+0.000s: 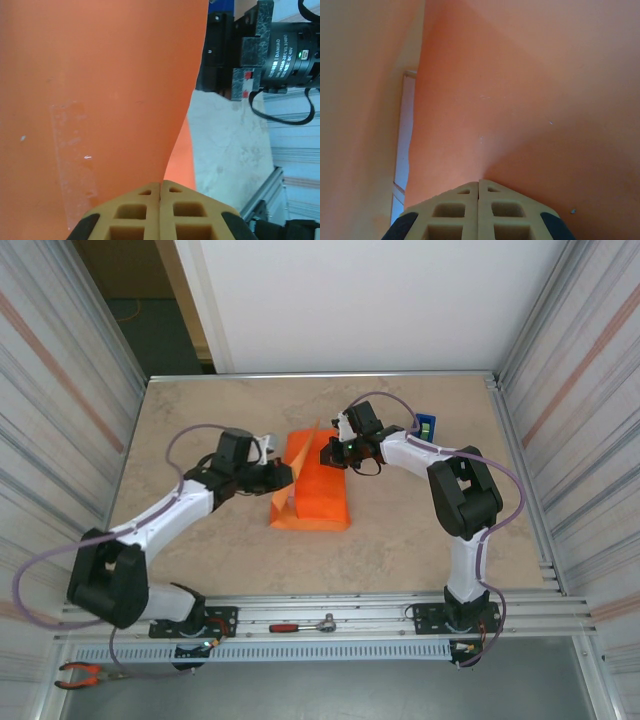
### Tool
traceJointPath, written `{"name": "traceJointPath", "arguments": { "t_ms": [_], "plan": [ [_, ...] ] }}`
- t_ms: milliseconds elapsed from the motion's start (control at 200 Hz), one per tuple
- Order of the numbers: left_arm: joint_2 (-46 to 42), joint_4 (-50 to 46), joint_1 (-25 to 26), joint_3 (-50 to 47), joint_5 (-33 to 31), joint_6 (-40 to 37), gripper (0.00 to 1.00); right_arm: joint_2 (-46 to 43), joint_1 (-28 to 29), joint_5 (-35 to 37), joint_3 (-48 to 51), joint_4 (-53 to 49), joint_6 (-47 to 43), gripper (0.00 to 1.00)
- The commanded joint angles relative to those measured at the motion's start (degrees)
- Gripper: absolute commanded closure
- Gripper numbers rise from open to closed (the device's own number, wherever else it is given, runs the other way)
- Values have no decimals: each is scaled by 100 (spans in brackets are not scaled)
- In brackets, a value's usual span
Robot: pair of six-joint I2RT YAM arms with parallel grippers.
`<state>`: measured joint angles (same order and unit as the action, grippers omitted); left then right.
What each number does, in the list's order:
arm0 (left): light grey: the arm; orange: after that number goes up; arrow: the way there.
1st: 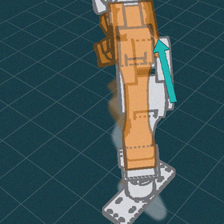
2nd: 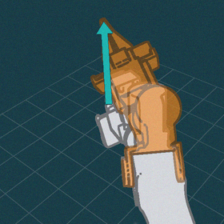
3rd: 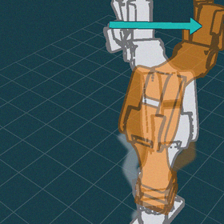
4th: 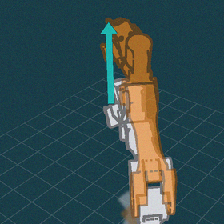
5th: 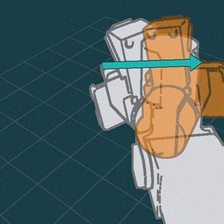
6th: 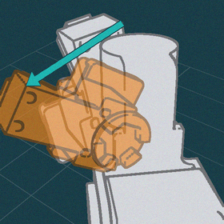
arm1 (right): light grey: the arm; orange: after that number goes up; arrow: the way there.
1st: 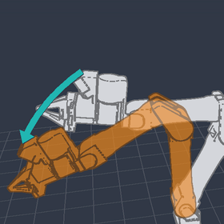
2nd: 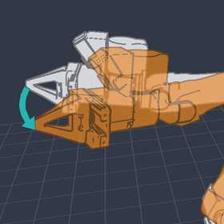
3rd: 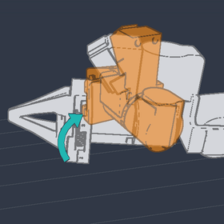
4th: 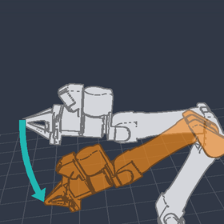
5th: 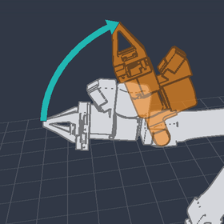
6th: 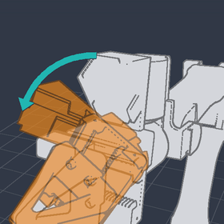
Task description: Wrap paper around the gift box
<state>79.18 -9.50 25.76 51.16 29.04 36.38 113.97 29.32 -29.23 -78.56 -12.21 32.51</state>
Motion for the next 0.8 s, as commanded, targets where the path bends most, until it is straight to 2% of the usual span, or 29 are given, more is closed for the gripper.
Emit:
{"name": "traceJointPath", "arguments": {
  "t_ms": [0, 135, 376, 601, 792],
  "plan": [
    [417, 485, 264, 336, 16, 842, 99, 529, 222, 141, 271, -375, 54, 100],
    [910, 962, 515, 399, -197, 1322, 99, 534, 223, 137, 289, -352, 80, 100],
    [1560, 1252, 895, 698, -350, 1543, 99, 558, 247, 127, 332, -303, 113, 100],
    [1972, 1340, 1114, 1034, -451, 1567, 99, 567, 272, 132, 351, -292, 133, 100],
    [2195, 1449, 1151, 889, -427, 1501, 99, 582, 293, 128, 360, -280, 150, 100]
  ]
}}
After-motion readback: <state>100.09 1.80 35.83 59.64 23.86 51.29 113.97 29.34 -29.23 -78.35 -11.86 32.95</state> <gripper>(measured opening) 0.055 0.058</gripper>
